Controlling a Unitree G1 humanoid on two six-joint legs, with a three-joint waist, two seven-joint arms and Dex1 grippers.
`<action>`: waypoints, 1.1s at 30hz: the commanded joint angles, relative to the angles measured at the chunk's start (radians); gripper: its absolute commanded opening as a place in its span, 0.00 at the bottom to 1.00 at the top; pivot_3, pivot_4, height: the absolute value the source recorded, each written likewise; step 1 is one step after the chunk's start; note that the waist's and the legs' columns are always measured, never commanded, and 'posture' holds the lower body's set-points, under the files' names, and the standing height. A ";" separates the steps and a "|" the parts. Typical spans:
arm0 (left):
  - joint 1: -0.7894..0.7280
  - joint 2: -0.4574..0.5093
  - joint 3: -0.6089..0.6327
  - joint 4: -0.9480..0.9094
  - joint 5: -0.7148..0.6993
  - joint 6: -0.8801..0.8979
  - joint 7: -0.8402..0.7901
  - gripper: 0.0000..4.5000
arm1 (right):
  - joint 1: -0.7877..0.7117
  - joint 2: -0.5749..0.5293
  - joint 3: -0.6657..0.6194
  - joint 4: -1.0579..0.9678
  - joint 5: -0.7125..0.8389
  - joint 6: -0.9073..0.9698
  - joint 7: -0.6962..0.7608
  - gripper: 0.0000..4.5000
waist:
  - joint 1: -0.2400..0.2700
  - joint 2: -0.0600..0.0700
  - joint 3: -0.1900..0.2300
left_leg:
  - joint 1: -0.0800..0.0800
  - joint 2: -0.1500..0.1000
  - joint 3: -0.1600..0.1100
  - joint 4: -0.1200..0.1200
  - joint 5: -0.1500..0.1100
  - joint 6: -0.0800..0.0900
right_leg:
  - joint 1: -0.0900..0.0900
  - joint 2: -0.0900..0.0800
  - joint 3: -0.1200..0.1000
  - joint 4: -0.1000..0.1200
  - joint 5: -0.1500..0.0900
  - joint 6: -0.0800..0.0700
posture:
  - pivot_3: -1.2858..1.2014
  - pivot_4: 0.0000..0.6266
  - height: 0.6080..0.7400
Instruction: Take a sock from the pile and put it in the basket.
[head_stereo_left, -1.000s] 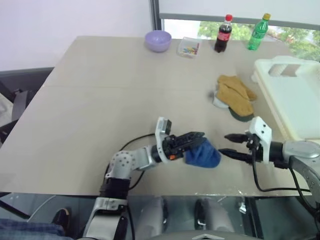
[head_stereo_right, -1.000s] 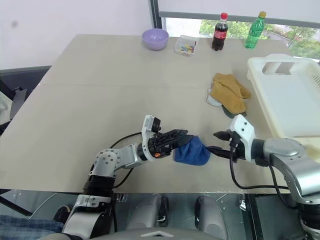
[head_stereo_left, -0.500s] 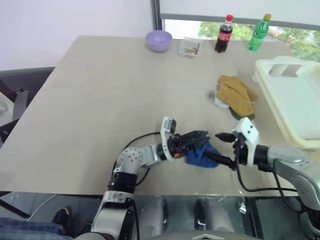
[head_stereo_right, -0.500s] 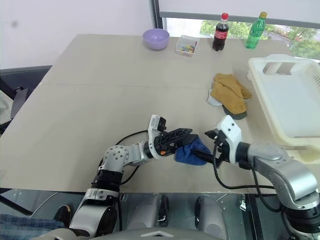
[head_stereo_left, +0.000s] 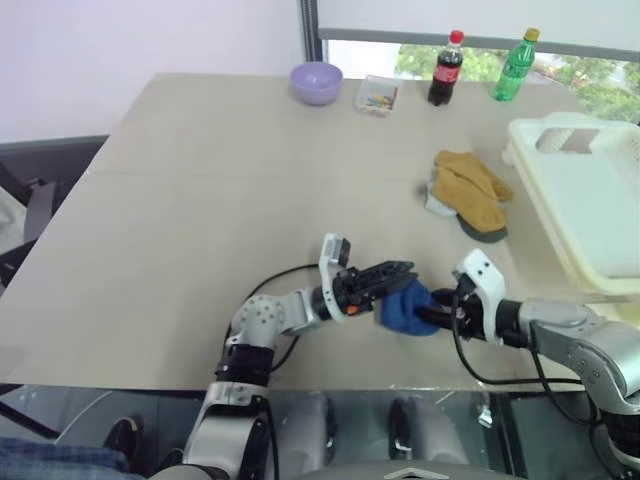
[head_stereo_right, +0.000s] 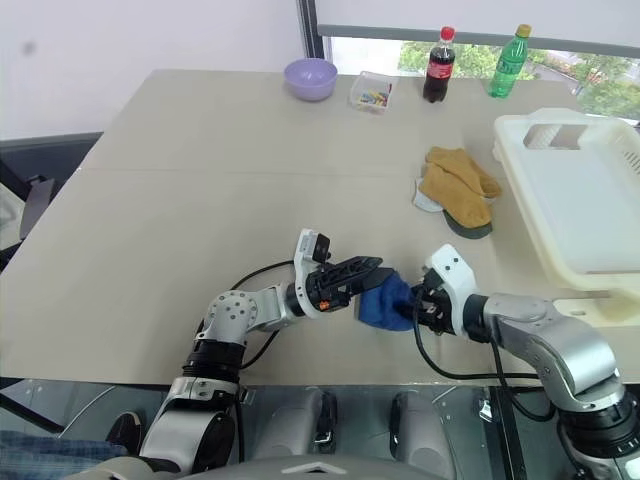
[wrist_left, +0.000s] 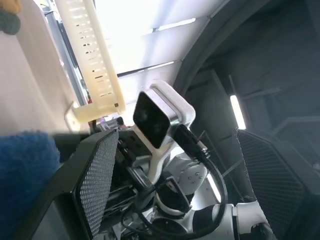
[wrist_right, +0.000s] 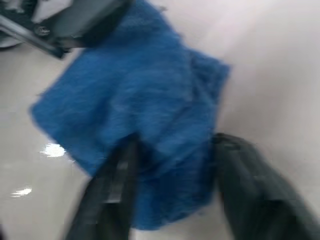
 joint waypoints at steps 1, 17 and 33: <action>0.012 -0.003 0.005 -0.024 0.012 -0.005 -0.021 0.91 | 0.011 0.047 -0.026 -0.016 0.088 0.078 -0.004 0.14 | -0.001 0.000 0.000 | 0.000 0.000 0.000 0.000 0.000 0.000 | 0.000 0.000 0.000 0.000 0.000 0.000 | 0.52 0.24 0.95; 0.175 0.211 -0.122 -0.369 0.420 -0.538 -0.162 0.91 | -0.045 0.087 -0.147 0.080 0.150 0.211 -0.081 0.01 | 0.000 0.000 -0.001 | 0.001 0.001 0.001 0.006 0.000 0.000 | -0.001 -0.001 0.002 0.008 -0.002 -0.005 | 0.52 0.24 0.95; 0.173 0.333 -0.265 -0.321 0.800 -1.068 -0.224 0.91 | -0.287 -0.122 -0.181 0.084 0.216 0.327 -0.013 0.01 | 0.002 0.003 0.001 | -0.015 0.000 0.003 0.011 -0.003 0.004 | -0.014 -0.003 0.002 0.008 0.001 -0.001 | 0.52 0.24 0.95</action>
